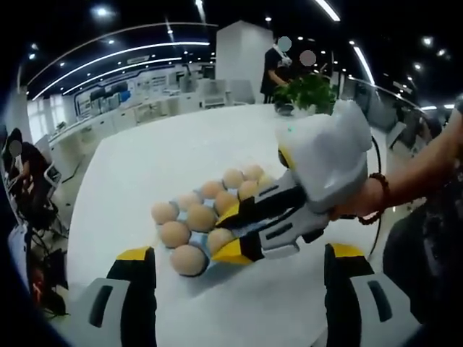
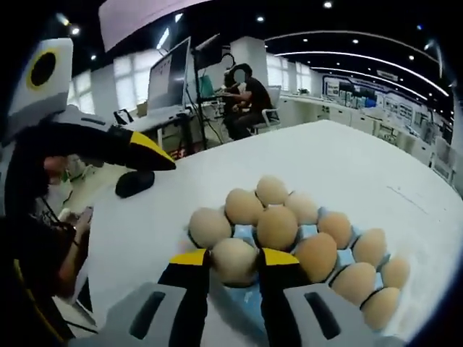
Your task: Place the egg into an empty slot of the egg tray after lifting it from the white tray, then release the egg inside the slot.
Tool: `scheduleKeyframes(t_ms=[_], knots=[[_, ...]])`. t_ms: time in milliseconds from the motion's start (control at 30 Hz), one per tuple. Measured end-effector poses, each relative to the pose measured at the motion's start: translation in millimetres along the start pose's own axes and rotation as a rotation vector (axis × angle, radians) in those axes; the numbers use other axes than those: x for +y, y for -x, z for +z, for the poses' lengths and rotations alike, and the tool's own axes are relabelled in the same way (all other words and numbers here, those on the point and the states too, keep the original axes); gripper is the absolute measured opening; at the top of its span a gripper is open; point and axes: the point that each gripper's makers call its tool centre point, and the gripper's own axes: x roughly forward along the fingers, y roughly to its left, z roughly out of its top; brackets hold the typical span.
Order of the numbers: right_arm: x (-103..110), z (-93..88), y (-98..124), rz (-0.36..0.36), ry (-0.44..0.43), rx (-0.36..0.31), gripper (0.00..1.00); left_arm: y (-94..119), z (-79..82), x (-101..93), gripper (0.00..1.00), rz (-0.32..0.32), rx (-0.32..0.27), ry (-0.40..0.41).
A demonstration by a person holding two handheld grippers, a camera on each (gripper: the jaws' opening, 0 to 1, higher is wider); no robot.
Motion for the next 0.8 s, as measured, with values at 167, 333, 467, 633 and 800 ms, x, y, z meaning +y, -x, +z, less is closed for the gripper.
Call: scheduleKeyframes(t_ms=[167,333,467,633,800], knots=[[-3.5,0.6,2.5,0.005,-0.039,-0.007,0.27,-0.5,2.0,-2.1,0.98,-0.004,-0.005,0.002],[-3.7,5.0,5.9,0.01,-0.075,-0.04,0.29,-0.5,3.4,-4.1,0.98,-0.005,-0.002,-0.003],[-7.0,11.1,10.8,0.001,-0.089,-0.063,0.32,0.0,4.4,-5.4,0.98,-0.006,-0.004,-0.005],[-11.0,19.8,16.7,0.001,-0.156,-0.114,0.45,-1.3,4.1,-7.2,0.98,-0.01,0.004,-0.013],[-19.0,20.1,24.2,-0.019,-0.151,-0.119,0.52,-3.2,7.6,-10.5,0.98,-0.019,0.0,-0.017]])
